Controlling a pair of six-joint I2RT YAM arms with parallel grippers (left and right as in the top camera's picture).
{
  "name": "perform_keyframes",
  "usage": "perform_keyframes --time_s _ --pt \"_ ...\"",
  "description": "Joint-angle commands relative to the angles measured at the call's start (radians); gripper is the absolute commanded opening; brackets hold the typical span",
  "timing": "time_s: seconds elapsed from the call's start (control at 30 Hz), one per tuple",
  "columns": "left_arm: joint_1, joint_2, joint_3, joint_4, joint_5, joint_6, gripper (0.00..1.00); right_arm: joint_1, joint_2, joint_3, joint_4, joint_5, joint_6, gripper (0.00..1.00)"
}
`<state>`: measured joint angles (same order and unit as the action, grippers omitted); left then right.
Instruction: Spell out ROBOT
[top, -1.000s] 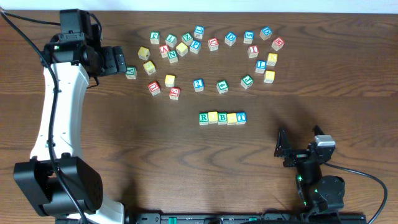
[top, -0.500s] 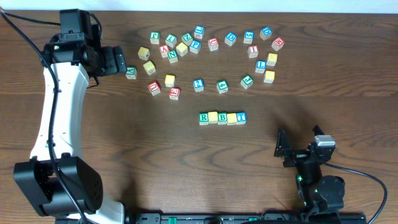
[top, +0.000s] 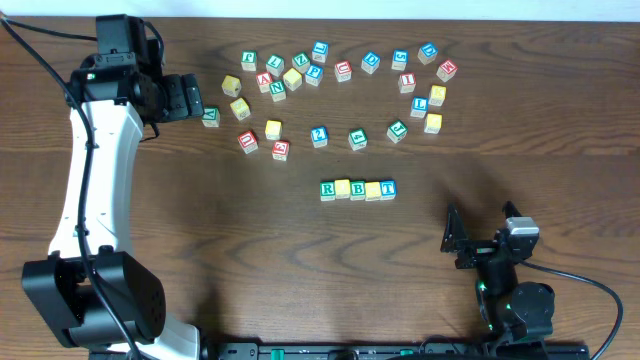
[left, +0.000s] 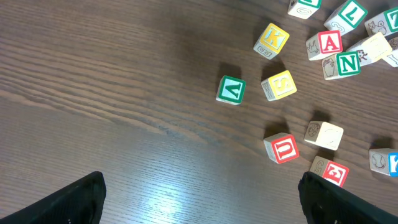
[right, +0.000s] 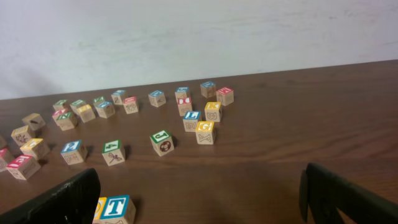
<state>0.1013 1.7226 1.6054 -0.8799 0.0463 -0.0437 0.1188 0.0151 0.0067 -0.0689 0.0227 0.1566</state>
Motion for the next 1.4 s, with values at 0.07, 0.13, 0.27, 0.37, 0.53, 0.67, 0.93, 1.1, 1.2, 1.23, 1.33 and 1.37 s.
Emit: perform_keyframes --time_s 0.07,0.13,0.27,0.37,0.53,0.67,0.93,1.1,1.2,1.23,1.33,1.37 --pt "0.009 -0.016 0.014 -0.002 -0.013 0.014 0.98 -0.013 0.000 -0.001 -0.004 -0.003 0.014 0.99" --pt "0.012 -0.041 0.013 -0.002 -0.013 0.014 0.98 -0.013 0.000 -0.001 -0.004 -0.003 0.014 0.99" --pt "0.028 -0.119 -0.032 0.060 -0.012 0.013 0.98 -0.013 0.000 -0.001 -0.004 -0.003 0.014 0.99" --pt "0.033 -0.221 -0.147 0.223 -0.011 0.013 0.98 -0.013 0.000 -0.001 -0.004 -0.003 0.014 0.99" --pt "0.033 -0.441 -0.441 0.546 -0.012 0.013 0.98 -0.013 0.000 -0.001 -0.004 -0.003 0.014 0.99" --pt "0.033 -0.641 -0.687 0.776 -0.012 0.013 0.98 -0.013 0.000 -0.001 -0.004 -0.003 0.014 0.99" --pt "0.005 -1.011 -0.990 0.926 -0.012 0.013 0.97 -0.013 0.000 -0.001 -0.004 -0.003 0.014 0.99" --pt "-0.010 -1.215 -1.131 0.970 -0.012 0.013 0.98 -0.013 0.000 -0.001 -0.004 -0.003 0.014 0.99" --pt "-0.010 -1.326 -1.234 1.033 -0.008 0.013 0.98 -0.013 0.000 -0.001 -0.004 -0.003 0.014 0.99" --pt "-0.010 -1.348 -1.259 1.045 -0.009 0.013 0.98 -0.013 0.000 -0.001 -0.004 -0.003 0.014 0.99" --pt "-0.014 -1.399 -1.352 1.134 -0.008 0.013 0.98 -0.013 0.000 -0.001 -0.004 -0.003 0.014 0.99" --pt "-0.021 -1.406 -1.374 1.165 -0.008 0.013 0.98 -0.013 0.000 -0.001 -0.004 -0.003 0.014 0.99"
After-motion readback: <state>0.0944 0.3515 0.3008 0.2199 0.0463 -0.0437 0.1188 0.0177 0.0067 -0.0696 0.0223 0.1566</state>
